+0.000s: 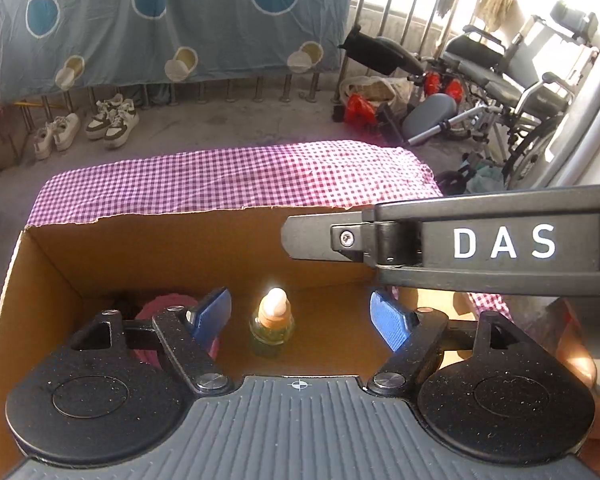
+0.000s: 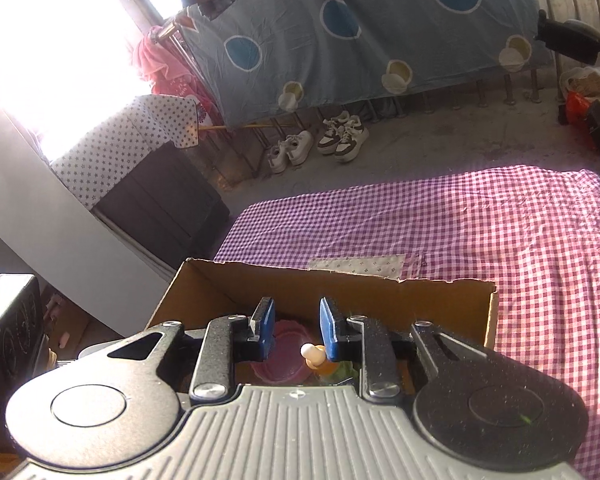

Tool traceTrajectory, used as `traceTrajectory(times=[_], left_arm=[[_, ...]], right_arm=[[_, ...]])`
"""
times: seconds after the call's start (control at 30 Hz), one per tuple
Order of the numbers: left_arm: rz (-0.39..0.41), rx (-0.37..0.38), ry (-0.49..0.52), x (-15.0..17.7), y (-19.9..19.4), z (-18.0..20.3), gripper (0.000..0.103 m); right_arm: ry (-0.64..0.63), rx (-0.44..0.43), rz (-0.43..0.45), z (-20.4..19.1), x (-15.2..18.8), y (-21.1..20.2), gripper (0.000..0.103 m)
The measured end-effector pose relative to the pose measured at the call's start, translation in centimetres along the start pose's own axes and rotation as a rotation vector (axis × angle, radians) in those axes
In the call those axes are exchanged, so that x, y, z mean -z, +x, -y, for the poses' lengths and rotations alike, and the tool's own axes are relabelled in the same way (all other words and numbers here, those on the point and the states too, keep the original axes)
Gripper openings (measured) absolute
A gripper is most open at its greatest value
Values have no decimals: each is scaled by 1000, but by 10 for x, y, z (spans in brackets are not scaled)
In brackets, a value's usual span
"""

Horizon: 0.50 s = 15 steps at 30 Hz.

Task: Organize rigid objects
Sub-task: 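Lower the dropper bottle into the box and open the right gripper, then withdraw the right gripper and reach toward the gold lattice-lidded jar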

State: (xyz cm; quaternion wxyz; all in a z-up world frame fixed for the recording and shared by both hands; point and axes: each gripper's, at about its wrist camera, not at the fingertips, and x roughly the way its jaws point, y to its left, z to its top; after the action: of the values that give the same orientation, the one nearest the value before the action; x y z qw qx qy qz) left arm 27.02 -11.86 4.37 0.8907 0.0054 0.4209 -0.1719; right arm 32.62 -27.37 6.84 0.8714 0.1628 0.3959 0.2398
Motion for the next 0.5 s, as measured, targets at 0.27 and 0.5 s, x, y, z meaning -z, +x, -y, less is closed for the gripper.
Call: traceTrajectory(times=[0.27, 0.5], left_arm=[[138, 55, 72, 36, -89, 2, 98], [174, 109, 134, 103, -141, -14, 102]], right_arm=[[10, -58, 213, -34, 61, -129, 60], [90, -148, 278, -45, 143, -187, 61]])
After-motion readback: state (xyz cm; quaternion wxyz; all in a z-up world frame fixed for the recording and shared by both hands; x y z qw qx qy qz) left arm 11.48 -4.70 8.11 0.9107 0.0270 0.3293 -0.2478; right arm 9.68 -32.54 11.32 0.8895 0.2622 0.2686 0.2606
